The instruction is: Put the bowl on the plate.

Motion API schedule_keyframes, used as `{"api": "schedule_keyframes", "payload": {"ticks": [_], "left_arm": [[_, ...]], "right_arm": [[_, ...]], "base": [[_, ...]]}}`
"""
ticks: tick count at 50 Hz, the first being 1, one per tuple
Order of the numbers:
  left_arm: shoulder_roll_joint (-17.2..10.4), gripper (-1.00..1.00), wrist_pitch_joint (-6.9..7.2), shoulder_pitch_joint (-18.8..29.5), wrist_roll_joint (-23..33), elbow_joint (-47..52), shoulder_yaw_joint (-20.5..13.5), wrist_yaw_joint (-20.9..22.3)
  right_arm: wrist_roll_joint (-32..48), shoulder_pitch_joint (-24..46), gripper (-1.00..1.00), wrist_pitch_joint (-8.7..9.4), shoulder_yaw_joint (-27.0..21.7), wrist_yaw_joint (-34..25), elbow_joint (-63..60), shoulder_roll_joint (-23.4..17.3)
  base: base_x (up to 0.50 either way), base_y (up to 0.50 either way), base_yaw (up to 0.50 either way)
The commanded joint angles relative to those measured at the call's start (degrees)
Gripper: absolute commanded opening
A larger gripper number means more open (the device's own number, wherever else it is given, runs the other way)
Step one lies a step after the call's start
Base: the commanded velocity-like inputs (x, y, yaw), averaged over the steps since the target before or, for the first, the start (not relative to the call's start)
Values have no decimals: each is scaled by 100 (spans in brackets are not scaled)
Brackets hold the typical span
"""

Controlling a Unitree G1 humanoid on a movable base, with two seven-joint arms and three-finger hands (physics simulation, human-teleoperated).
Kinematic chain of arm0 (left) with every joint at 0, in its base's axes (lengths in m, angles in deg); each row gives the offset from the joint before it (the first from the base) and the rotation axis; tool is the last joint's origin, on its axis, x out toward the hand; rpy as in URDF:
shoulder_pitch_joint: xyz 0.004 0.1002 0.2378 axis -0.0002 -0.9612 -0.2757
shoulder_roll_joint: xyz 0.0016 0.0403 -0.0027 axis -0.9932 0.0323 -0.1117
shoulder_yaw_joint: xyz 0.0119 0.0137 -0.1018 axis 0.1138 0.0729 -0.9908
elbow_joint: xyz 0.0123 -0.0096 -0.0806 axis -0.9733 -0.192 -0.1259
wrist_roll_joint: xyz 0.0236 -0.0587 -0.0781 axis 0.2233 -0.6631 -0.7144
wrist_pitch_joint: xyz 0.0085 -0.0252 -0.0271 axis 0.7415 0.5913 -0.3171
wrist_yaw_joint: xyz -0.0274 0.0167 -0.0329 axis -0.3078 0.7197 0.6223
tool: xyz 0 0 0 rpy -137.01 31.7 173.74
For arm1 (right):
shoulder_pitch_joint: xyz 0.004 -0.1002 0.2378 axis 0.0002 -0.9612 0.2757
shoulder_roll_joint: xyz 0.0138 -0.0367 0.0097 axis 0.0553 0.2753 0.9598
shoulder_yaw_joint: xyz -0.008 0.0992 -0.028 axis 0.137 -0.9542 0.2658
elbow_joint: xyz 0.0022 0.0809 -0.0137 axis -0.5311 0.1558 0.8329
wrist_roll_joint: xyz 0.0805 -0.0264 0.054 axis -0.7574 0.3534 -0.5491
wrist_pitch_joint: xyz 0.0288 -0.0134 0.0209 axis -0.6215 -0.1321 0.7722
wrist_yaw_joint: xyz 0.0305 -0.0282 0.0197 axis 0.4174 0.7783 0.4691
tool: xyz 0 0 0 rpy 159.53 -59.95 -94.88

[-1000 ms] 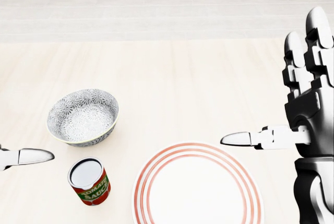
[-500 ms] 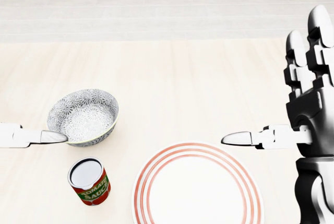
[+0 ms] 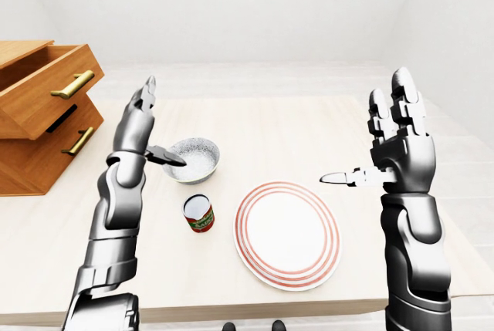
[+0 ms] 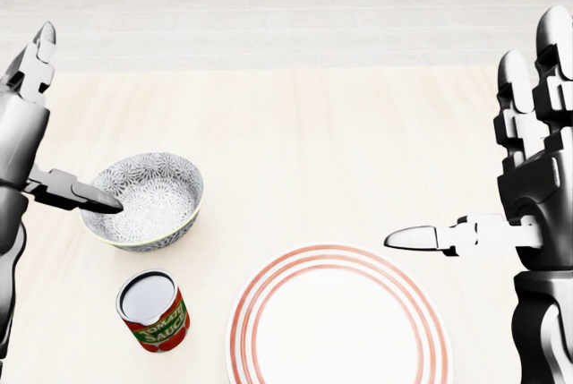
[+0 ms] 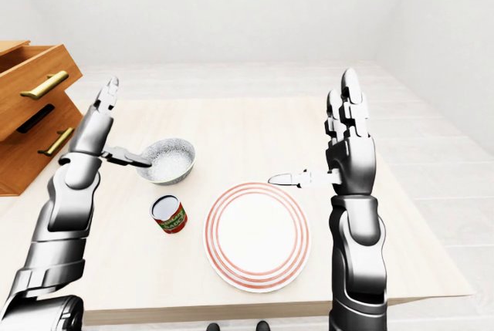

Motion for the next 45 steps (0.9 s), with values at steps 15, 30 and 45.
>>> {"api": "schedule_keyframes", "payload": {"ticks": [15,30,45], "left_arm": [[-137,100,0,348,1959,-883,218,15],[-18,100,0,319,2725,-1218,277,-157],[101,100,0,180,3011,-1339,274,-328]], "right_arm": [[129,-82,100,0,33,-19,-35,58],[110,-50,100,0,6,-18,86,42],[99,-36,100,0,11,-13,151,21]], "base": [[0,0,0],[0,0,0],[0,0,0]]}}
